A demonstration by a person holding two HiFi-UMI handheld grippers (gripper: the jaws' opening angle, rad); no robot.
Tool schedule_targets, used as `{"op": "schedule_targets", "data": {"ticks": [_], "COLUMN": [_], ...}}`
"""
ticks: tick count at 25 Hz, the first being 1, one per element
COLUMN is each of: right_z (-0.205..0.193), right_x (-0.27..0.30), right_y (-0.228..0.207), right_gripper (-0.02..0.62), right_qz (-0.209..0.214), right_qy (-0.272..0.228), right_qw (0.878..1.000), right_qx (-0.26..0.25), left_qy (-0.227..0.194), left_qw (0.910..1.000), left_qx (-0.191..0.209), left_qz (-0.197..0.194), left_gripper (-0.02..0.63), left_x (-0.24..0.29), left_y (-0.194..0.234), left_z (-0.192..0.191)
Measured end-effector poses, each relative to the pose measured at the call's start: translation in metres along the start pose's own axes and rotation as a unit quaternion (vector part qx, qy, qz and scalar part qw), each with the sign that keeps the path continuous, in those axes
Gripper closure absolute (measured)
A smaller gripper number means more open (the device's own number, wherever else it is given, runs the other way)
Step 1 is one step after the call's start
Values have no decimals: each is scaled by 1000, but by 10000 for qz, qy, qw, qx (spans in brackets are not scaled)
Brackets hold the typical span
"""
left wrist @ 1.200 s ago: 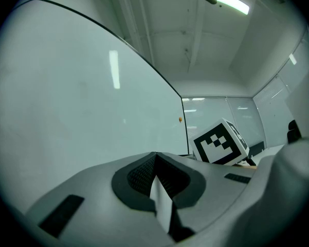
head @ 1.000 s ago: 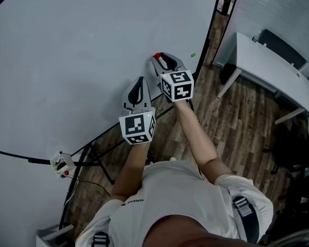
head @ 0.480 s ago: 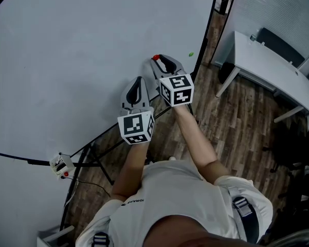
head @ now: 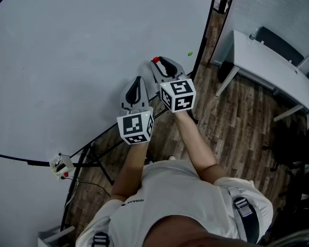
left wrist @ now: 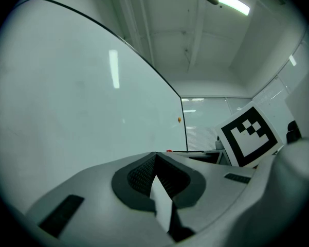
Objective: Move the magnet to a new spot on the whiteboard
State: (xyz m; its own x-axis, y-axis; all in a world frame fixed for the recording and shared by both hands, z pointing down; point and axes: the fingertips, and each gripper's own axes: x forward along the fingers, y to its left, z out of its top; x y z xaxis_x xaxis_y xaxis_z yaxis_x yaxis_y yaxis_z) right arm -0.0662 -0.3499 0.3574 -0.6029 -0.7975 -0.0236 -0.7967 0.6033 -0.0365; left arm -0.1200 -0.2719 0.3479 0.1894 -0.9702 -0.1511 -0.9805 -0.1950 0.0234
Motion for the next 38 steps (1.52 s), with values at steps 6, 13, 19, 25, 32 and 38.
{"op": "schedule_targets", "data": {"ticks": [6, 13, 19, 25, 32, 38], "right_z": [-2, 2, 3, 3, 5, 8], "right_x": [-7, -13, -19, -24, -28, -30], "right_y": [0, 2, 9, 12, 12, 12], "right_gripper": [465, 465, 465, 465, 465, 465], "right_qz": [-15, -30, -2, -8, 7, 28], "right_qy": [-22, -68, -108, -130, -170, -202], "right_qw": [10000, 9999, 9999, 9999, 9998, 9997], "right_qx": [52, 67, 68, 79, 96, 108], "left_qy": [2, -10, -11, -25, -30, -31], "left_qw": [10000, 10000, 10000, 10000, 10000, 10000], "left_qx": [2, -3, -16, -31, -26, -21], "left_qz": [-17, -21, -24, -42, -54, -44], "left_gripper": [604, 603, 603, 603, 603, 603], "left_x": [0, 1, 0, 1, 3, 5], "left_y": [-2, -3, -1, -2, -4, -5], "left_z": [-1, 0, -1, 0, 0, 1]}}
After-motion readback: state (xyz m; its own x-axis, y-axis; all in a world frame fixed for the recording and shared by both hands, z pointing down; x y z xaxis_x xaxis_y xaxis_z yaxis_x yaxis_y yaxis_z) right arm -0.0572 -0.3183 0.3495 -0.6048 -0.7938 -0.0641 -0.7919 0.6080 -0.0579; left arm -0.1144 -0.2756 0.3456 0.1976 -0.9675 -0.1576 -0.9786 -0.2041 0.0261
